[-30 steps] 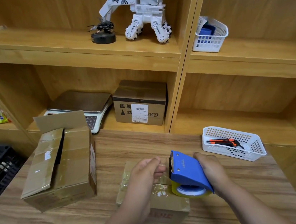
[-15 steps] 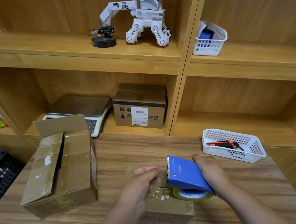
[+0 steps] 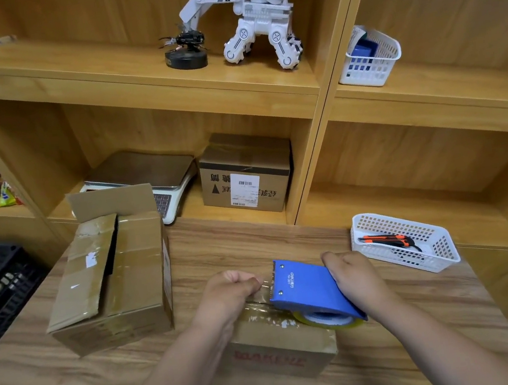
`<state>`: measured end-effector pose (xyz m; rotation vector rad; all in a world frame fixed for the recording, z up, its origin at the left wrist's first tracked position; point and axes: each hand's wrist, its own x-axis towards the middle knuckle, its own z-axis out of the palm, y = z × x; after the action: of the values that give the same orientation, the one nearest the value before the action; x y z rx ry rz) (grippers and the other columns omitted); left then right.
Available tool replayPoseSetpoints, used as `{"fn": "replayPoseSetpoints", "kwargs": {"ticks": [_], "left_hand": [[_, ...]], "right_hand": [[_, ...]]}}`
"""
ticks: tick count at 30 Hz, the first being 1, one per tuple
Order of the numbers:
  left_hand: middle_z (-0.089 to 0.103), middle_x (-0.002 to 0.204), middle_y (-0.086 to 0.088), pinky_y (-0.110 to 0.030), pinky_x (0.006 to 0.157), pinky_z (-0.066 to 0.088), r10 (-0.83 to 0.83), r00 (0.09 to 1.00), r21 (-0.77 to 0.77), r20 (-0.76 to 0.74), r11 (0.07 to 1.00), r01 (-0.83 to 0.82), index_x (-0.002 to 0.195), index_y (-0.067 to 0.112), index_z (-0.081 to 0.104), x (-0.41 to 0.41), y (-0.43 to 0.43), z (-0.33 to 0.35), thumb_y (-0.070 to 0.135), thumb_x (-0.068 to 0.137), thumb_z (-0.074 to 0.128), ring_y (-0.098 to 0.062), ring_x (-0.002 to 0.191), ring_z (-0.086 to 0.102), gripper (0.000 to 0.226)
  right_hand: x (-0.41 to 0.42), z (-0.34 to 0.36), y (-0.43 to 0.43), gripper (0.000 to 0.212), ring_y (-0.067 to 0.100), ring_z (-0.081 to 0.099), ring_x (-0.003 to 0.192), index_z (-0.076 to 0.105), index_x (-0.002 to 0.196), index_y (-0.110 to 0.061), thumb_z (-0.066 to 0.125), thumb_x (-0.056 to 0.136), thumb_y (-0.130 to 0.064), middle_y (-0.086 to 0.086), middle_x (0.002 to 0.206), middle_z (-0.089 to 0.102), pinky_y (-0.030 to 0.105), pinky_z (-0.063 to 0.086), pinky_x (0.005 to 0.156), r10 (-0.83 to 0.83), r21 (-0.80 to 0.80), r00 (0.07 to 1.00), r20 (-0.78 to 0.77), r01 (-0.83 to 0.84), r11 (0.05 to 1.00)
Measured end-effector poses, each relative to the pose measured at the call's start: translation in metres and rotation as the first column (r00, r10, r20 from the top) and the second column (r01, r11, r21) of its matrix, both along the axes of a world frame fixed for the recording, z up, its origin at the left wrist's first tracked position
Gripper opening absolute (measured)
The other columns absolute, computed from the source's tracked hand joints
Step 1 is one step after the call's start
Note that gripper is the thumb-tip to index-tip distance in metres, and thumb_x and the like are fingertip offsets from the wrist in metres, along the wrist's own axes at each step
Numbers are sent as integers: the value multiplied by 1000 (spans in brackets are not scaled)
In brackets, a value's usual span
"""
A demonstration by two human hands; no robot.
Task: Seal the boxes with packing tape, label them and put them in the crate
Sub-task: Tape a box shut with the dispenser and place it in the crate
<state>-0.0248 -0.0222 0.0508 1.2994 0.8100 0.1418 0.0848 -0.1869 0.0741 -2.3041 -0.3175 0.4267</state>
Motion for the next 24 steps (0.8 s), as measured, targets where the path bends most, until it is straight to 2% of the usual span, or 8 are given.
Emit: {"fn": "replayPoseSetpoints", "kwargs": {"ticks": [3,7,9,12,13,17,21,24], "left_hand": [[62,54,-3,-14,50,45,21,1000,-24,-5,999,-22,62,8,64,-3,5,-2,3,82,68,-8,48,53,21],[66,65,-6,-25,68,53,71,997,-13,-29,997,-71,70,5,66,-11,34,-8,4,82,68,-16,65,59,12],[66,73,-5,-28,76,49,133,990,31,-49,991,-131,79,4,66,-18,55,-11,5,84,67,-13,70,59,5],[63,75,-4,-27,82,41,172,983,79,-69,983,-166,79,3,64,-26,75,-21,5,85,66,-10,71,55,6],[61,72,-3,-27,81,41,169,982,79,-82,984,-162,80,3,63,-27,78,-26,5,85,65,-10,68,53,6],[53,64,-2,-24,55,35,158,977,83,-141,986,-147,75,6,60,-29,80,-43,7,89,61,-12,59,43,14],[52,63,-2,-24,54,33,170,974,105,-150,982,-155,70,6,56,-29,84,-51,6,90,58,-13,56,41,20],[45,59,-4,-24,54,33,155,976,131,-155,982,-135,65,9,52,-30,86,-59,4,90,56,-15,54,37,25]], "right_hand": [[3,-1,2,54,18,25,46,22,44,-19,48,91,-28,-5,41,21,32,21,55,15,-37,1000,0,-15,999],[7,-2,1,52,20,27,46,25,46,-18,48,91,-28,-3,43,23,32,23,54,29,-97,1000,6,-28,995],[12,0,-5,49,21,30,48,27,49,-16,47,92,-29,0,46,27,32,24,55,30,-139,999,16,-27,990],[14,5,-9,48,22,37,51,32,52,-13,45,94,-33,4,51,34,33,26,56,54,-216,998,41,-43,976],[13,6,-7,50,22,39,52,34,51,-13,44,95,-36,4,51,35,33,27,56,75,-247,995,61,-58,967],[4,11,6,58,21,48,59,42,51,-13,36,97,-47,4,55,45,33,31,56,173,-376,973,155,-104,921],[-2,10,14,61,20,55,66,53,57,-14,32,94,-58,3,62,55,32,38,59,220,-451,957,187,-115,885],[-6,7,17,62,17,56,65,57,66,-15,34,87,-69,3,65,58,30,36,56,275,-520,939,205,-134,844]]}}
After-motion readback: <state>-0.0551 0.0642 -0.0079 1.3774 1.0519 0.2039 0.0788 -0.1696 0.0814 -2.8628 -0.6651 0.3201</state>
